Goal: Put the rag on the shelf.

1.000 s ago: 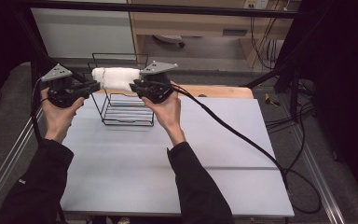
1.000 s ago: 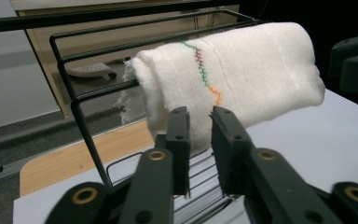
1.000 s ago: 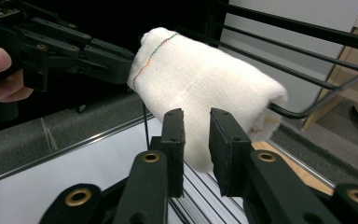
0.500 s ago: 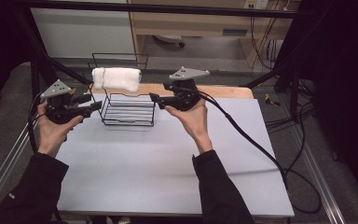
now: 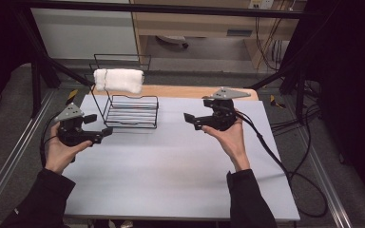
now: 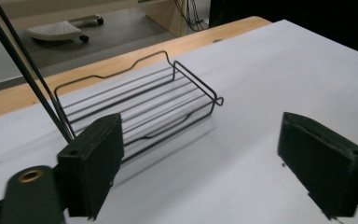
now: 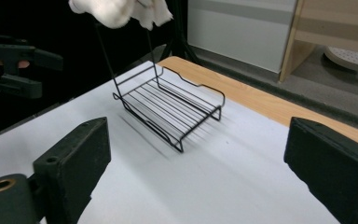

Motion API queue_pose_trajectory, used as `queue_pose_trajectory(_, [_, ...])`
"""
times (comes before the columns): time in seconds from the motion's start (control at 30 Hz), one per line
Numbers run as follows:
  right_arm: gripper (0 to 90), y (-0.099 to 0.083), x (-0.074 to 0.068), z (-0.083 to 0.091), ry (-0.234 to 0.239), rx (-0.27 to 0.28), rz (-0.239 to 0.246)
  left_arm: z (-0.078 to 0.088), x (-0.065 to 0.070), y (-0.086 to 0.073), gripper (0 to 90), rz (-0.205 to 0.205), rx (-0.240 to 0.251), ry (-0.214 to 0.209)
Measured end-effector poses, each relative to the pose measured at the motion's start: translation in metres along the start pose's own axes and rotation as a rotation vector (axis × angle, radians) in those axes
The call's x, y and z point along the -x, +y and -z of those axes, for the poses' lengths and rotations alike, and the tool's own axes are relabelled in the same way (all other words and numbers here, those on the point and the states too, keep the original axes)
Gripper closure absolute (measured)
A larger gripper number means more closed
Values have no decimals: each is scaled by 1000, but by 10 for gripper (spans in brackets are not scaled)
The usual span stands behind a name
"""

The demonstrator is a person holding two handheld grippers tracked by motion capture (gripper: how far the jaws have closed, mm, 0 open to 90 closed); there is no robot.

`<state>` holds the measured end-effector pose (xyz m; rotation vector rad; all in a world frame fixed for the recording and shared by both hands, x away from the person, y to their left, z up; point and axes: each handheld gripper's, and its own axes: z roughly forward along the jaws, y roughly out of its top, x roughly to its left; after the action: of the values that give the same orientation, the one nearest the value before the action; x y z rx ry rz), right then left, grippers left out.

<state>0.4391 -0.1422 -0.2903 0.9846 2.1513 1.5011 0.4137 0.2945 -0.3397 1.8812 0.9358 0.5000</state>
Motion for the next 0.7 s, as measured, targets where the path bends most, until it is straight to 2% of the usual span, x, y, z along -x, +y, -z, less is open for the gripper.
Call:
queue_pose_trajectory(0.27, [23, -43, 24, 25, -43, -23, -64, -10, 8, -28, 85, 14, -34, -20])
queue_pose_trajectory(0.53, [7, -89, 42, 44, -59, -37, -108, -18, 14, -57, 82, 13, -57, -40])
queue_pose_trajectory(0.7, [6, -115, 52, 55, -62, -69, -128, -23, 16, -72, 85, 14, -85, -51])
